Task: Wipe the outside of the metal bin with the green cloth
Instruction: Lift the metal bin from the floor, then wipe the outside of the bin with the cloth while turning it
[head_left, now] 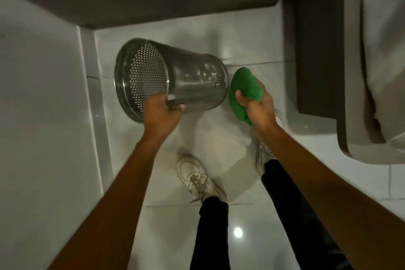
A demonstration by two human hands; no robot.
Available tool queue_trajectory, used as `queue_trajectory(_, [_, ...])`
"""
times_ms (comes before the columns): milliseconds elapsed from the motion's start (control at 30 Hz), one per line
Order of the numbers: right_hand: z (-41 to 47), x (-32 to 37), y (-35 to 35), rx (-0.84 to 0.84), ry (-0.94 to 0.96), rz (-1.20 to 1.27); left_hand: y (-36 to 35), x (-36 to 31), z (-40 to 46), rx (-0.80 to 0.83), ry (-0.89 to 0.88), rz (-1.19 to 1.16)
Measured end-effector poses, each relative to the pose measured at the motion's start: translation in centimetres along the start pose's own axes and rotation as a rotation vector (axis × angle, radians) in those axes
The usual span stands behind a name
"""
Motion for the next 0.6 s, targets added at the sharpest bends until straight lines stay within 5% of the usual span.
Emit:
queue_trajectory(100, [-2.1,0.2,-0.6,0.018,0.102,-0.086,1.6,1.5,0.7,0.010,0.165,-0.227])
queue_trajectory(367, [-7.3,2.8,-6.8,0.181,0.504,-0.424,2.3,4.0,1.4,0.006,0.256,-0.257])
queue_trajectory(600, [-8.4,7.3,-18.4,0.407,0.920,-0.694,2.2,4.0,0.9,0.031,0.018,-0.302])
Point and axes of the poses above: each hand's wrist, its own z-axis towards the middle knuckle, its own y-axis out of the back of the hand, x = y × z, the point moved 3 cm from there along z, towards the middle knuckle, and after that the axes turned 5 degrees about -x, right-handed, at the moved point
